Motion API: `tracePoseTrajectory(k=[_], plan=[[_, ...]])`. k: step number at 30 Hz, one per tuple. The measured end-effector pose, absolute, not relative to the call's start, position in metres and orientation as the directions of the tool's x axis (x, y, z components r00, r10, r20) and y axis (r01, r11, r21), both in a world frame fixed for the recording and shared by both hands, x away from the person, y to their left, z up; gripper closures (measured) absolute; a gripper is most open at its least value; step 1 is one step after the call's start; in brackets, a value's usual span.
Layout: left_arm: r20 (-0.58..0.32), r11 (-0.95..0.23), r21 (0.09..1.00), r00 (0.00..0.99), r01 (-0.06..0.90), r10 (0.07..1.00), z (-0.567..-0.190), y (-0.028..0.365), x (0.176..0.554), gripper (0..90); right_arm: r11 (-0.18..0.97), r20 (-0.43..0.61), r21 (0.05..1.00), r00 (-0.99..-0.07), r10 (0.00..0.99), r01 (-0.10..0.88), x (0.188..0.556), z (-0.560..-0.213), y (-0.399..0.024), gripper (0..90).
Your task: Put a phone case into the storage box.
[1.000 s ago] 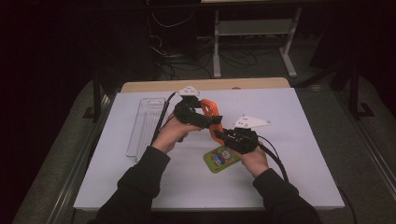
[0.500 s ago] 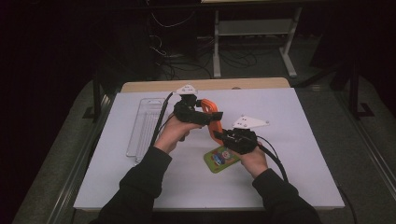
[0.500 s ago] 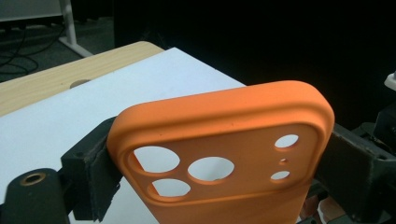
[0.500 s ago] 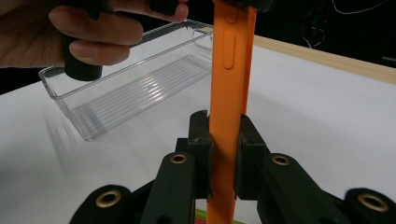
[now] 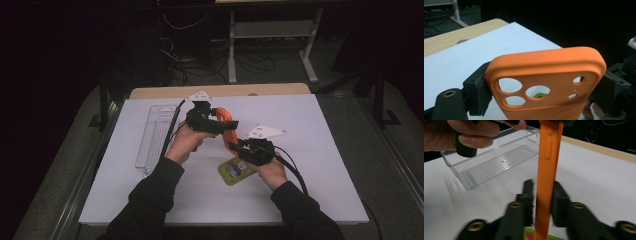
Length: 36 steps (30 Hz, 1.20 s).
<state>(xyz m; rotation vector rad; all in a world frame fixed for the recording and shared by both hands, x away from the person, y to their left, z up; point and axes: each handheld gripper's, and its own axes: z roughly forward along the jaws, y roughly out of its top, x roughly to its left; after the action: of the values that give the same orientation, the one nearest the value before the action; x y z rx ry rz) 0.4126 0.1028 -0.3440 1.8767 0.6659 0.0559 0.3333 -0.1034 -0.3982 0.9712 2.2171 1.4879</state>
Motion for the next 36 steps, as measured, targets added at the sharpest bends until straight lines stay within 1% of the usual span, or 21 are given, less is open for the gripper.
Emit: tracePoseTrajectory(k=[1,2,3,4,5,6,7,9,10,11,12,13,14,15,17,18,19,20,26,31,36], plan=[[-0.263,-0.255,0.873,0.841,0.416,0.472,-0.344,0.102,0.413,15.1,0.235,0.119,0.900,-0.727,0.676,0.367,0.333,-0.398,-0.103,69.3],[-0.262,-0.259,0.871,0.840,0.418,0.476,-0.344,0.102,0.413,15.2,0.237,0.118,0.900,-0.728,0.675,0.366,0.334,-0.398,-0.104,64.3],[-0.261,-0.259,0.871,0.839,0.418,0.478,-0.344,0.101,0.413,15.3,0.241,0.119,0.897,-0.728,0.676,0.370,0.333,-0.398,-0.104,58.0],[-0.251,-0.264,0.872,0.839,0.413,0.483,-0.345,0.102,0.414,15.4,0.252,0.109,0.893,-0.722,0.684,0.373,0.333,-0.398,-0.105,48.1],[-0.251,-0.264,0.872,0.839,0.413,0.483,-0.345,0.102,0.414,15.4,0.252,0.109,0.893,-0.722,0.684,0.373,0.333,-0.398,-0.105,48.1],[-0.250,-0.267,0.870,0.838,0.414,0.485,-0.344,0.103,0.415,15.5,0.269,0.101,0.886,-0.723,0.684,0.378,0.333,-0.398,-0.108,39.2],[-0.250,-0.267,0.870,0.838,0.414,0.485,-0.344,0.103,0.415,15.5,0.269,0.101,0.886,-0.723,0.684,0.378,0.333,-0.398,-0.108,39.2],[-0.233,-0.278,0.872,0.841,0.403,0.488,-0.343,0.104,0.416,15.5,0.287,0.089,0.878,-0.722,0.687,0.382,0.332,-0.399,-0.111,32.0],[-0.215,-0.292,0.873,0.845,0.391,0.490,-0.341,0.105,0.417,15.6,0.306,0.091,0.860,-0.713,0.696,0.408,0.332,-0.402,-0.116,24.5],[-0.220,-0.289,0.871,0.841,0.397,0.494,-0.340,0.105,0.417,15.6,0.306,0.091,0.860,-0.713,0.696,0.408,0.332,-0.402,-0.116,24.5],[-0.219,-0.288,0.871,0.840,0.398,0.497,-0.339,0.105,0.418,15.6,0.320,0.097,0.843,-0.707,0.701,0.433,0.332,-0.403,-0.121,17.0],[-0.214,-0.290,0.871,0.838,0.396,0.502,-0.337,0.106,0.418,15.6,0.320,0.097,0.843,-0.707,0.701,0.433,0.332,-0.403,-0.121,17.0],[-0.198,-0.299,0.873,0.839,0.386,0.506,-0.333,0.109,0.420,15.7,0.344,0.088,0.825,-0.702,0.707,0.449,0.332,-0.404,-0.126,12.6],[-0.198,-0.299,0.873,0.839,0.386,0.506,-0.333,0.109,0.420,15.6,0.344,0.088,0.825,-0.702,0.707,0.449,0.332,-0.404,-0.126,12.6],[-0.188,-0.298,0.875,0.835,0.381,0.517,-0.330,0.111,0.420,15.6,0.340,0.087,0.827,-0.699,0.710,0.448,0.328,-0.404,-0.131,9.4],[-0.192,-0.294,0.874,0.830,0.388,0.524,-0.328,0.112,0.420,15.6,0.345,0.091,0.821,-0.701,0.707,0.455,0.326,-0.405,-0.137,2.7],[-0.190,-0.296,0.873,0.829,0.388,0.527,-0.326,0.114,0.421,15.6,0.345,0.091,0.821,-0.701,0.707,0.455,0.326,-0.405,-0.137,2.7],[-0.184,-0.291,0.875,0.823,0.386,0.538,-0.321,0.117,0.421,15.6,0.358,0.090,0.812,-0.705,0.704,0.461,0.325,-0.408,-0.143,0.0],[-0.135,-0.307,0.878,0.806,0.366,0.576,-0.306,0.129,0.424,15.5,0.342,0.084,0.818,-0.684,0.725,0.463,0.315,-0.417,-0.161,0.0],[-0.119,-0.304,0.882,0.794,0.360,0.597,-0.296,0.136,0.427,15.5,0.336,0.098,0.814,-0.682,0.724,0.474,0.310,-0.424,-0.171,0.0],[-0.081,-0.313,0.883,0.770,0.350,0.633,-0.285,0.153,0.432,15.4,0.372,0.074,0.801,-0.693,0.717,0.470,0.300,-0.433,-0.179,0.0]])
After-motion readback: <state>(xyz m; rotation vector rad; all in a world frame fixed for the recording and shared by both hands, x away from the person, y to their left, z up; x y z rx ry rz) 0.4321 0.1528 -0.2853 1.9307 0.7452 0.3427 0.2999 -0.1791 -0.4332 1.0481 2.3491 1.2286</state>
